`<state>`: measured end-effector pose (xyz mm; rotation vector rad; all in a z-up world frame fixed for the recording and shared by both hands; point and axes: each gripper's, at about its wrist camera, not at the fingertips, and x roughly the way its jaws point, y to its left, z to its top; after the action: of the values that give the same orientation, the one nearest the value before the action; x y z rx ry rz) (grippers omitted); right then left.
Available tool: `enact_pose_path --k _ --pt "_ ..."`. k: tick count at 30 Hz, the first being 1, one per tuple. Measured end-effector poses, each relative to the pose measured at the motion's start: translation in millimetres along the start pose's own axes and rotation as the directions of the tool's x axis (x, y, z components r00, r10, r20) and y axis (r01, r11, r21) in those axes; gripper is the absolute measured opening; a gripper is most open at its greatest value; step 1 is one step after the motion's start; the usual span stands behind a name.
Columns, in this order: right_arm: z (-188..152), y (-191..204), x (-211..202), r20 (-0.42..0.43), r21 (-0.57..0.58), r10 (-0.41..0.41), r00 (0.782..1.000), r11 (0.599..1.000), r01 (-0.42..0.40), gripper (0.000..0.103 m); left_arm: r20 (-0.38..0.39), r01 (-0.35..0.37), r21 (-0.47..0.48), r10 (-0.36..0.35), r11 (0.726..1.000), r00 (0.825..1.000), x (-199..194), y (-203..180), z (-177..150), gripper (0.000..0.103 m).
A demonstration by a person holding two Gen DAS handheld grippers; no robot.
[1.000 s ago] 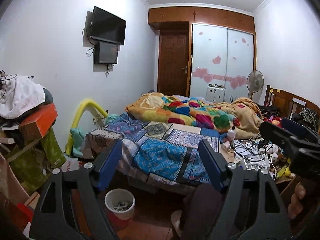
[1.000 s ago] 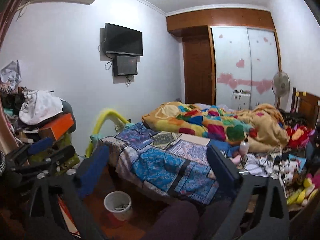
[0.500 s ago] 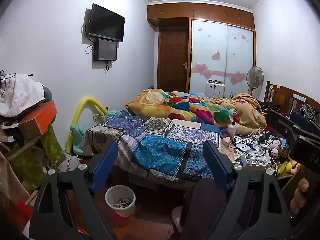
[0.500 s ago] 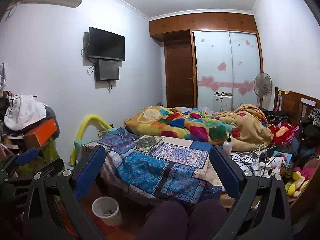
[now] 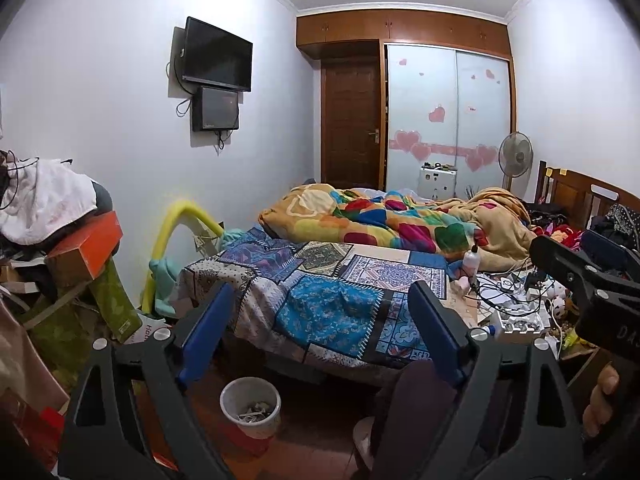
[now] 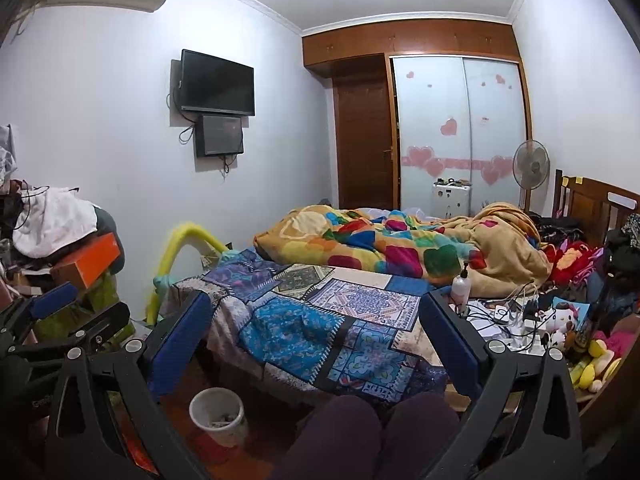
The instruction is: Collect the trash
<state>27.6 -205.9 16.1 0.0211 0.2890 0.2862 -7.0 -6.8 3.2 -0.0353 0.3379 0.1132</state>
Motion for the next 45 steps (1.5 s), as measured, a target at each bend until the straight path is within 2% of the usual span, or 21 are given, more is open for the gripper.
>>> enact_pose_path --k 2,4,7,45 --pt "0.4 -0.1 -0.6 0.003 -0.003 -0.001 1.000 1.000 0.001 0.103 0.001 0.001 0.002 -0.001 1.000 1.000 -0.8 -1.5 0.1 0.091" --pt "0.9 -1.5 -1.5 0.007 -0.004 -0.001 1.000 1.000 0.001 0.103 0.010 -0.002 0.002 0.002 1.000 1.000 -1.9 -1.6 0.8 0.097" --pt "1.5 -2.0 -1.7 0.007 -0.008 0.000 1.000 1.000 0.000 0.103 0.020 -0.006 0.000 0.006 1.000 1.000 -3.6 -1.7 1.0 0.098" --pt "-0.2 -3.8 0.5 -0.010 -0.017 0.013 1.000 1.000 -0.013 0.103 0.017 -0.012 -0.033 0.012 0.999 1.000 -4.8 4.4 -0.8 0.098"
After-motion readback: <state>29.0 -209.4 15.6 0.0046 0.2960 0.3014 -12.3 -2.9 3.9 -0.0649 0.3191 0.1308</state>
